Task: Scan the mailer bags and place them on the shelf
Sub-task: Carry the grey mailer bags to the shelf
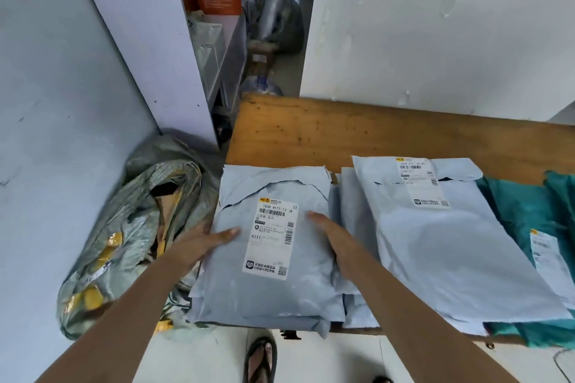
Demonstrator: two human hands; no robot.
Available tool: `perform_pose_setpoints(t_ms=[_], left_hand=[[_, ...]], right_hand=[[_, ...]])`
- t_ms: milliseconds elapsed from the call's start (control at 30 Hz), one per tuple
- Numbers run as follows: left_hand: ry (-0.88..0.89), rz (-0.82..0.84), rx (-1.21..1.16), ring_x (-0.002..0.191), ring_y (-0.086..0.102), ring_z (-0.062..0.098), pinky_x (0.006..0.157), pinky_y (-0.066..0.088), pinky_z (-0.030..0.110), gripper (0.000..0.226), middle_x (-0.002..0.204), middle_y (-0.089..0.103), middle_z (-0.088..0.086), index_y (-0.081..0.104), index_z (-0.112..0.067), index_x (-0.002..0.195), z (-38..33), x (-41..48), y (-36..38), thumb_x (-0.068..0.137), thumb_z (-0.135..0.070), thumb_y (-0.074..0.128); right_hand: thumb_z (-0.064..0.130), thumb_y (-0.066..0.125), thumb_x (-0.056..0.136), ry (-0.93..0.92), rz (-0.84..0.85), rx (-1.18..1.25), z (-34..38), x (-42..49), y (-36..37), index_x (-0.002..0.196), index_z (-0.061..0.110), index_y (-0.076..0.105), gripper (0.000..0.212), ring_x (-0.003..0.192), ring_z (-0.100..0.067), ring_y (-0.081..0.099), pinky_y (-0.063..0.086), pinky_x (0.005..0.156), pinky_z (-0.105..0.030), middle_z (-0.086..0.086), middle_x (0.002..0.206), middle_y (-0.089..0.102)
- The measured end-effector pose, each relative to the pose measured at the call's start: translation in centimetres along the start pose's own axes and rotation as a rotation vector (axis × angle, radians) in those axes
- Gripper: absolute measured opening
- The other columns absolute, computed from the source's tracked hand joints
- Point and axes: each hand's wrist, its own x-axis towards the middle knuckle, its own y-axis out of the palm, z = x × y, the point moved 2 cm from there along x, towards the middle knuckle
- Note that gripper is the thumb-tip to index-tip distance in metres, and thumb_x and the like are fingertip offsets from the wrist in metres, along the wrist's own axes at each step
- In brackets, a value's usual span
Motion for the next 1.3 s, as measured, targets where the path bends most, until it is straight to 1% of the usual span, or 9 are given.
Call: perform_pose_setpoints(t_ms=[67,267,400,567,700,800,1000,1133,1300], left_hand=[[-0.054,-0.032,-0.027,0.069,0.066,0.006,0.065,0.053,0.023,0.1,0.105,0.065,-0.004,0.053,-0.015,0.112,-0.1,0.0,0.0,0.027,-0.053,0.091],[-0.088,-0.093,0.009,0.11,0.062,0.025,0.096,0.05,0.045,0.125,0.128,0.06,0.005,0.046,-0.02,0.132,2.7,3.2,-2.7,0.024,-0.071,0.085],[-0.083,-0.026,-0.137,0.094,0.07,0.028,0.081,0.056,0.039,0.113,0.108,0.072,0.007,0.059,-0.018,0.122,1.8,2.2,-1.6,0.021,-0.059,0.09],[-0.019,-0.002,-0.204,0.092,0.072,0.024,0.069,0.056,0.03,0.105,0.102,0.074,0.009,0.064,-0.012,0.117,0.9,1.7,-2.6,0.024,-0.052,0.092],[0.021,-0.011,-0.275,0.078,0.073,0.027,0.074,0.053,0.036,0.057,0.089,0.076,0.01,0.069,-0.013,0.1,-0.4,0.4,-2.7,0.048,-0.022,0.088],[0.096,-0.014,-0.282,0.075,0.073,0.026,0.065,0.057,0.033,0.053,0.092,0.075,0.013,0.069,-0.009,0.102,-2.8,-0.1,-2.2,0.051,-0.019,0.081],[0.355,0.091,-0.184,0.08,0.073,0.025,0.062,0.058,0.029,0.089,0.094,0.075,0.013,0.069,-0.01,0.104,-13.1,-0.3,2.4,0.022,-0.038,0.093],[0.491,0.275,-0.12,0.076,0.073,0.022,0.06,0.057,0.027,0.075,0.082,0.076,0.008,0.072,-0.013,0.092,-21.0,-0.2,10.0,0.023,-0.032,0.092],[0.615,0.593,-0.05,0.076,0.073,0.023,0.063,0.057,0.027,0.065,0.086,0.076,0.008,0.072,-0.014,0.093,-27.5,-1.8,24.9,0.033,-0.03,0.093]], right_hand=[[0.07,0.081,0.041,0.013,-0.042,0.082,-1.1,0.4,0.1,0.138,0.016,0.046,0.117,0.122,-0.024,0.055,0.041,0.108,-0.04,-0.003,0.137,0.054],[0.063,0.078,0.061,-0.051,-0.139,0.047,-0.7,1.0,1.0,0.146,0.009,0.034,0.11,0.134,-0.026,0.039,0.03,0.114,-0.04,-0.004,0.148,0.04],[0.065,0.089,0.03,0.003,-0.01,0.104,-0.9,2.1,0.2,0.125,0.016,0.061,0.11,0.11,-0.024,0.063,0.046,0.102,-0.042,-0.002,0.12,0.068],[0.056,0.092,0.039,-0.027,0.23,0.041,-1.2,1.6,1.8,0.117,0.018,0.068,0.091,0.106,-0.025,0.068,0.047,0.103,-0.044,-0.003,0.109,0.075],[0.043,0.092,0.049,-0.117,0.32,0.069,0.4,0.7,2.5,0.119,0.014,0.066,0.08,0.101,-0.026,0.071,0.054,0.091,-0.04,-0.007,0.108,0.075],[0.031,0.084,0.061,-0.165,0.375,0.098,2.7,-0.6,1.8,0.115,0.013,0.068,0.06,0.096,-0.024,0.072,0.057,0.078,-0.035,-0.008,0.106,0.075],[0.03,0.089,0.043,-0.43,0.294,0.192,10.1,-5.1,-3.7,0.119,0.01,0.066,0.082,0.094,-0.022,0.073,0.057,0.073,-0.03,-0.009,0.107,0.075],[0.031,0.092,0.039,-0.636,0.207,0.255,13.8,-10.1,-11.8,0.117,0.009,0.066,0.085,0.098,-0.023,0.072,0.057,0.078,-0.031,-0.008,0.108,0.075],[0.015,0.076,0.064,-0.814,-0.022,0.387,13.6,-17.4,-24.7,0.099,0.012,0.07,0.035,0.083,-0.017,0.074,0.058,0.065,-0.025,-0.004,0.092,0.077]])
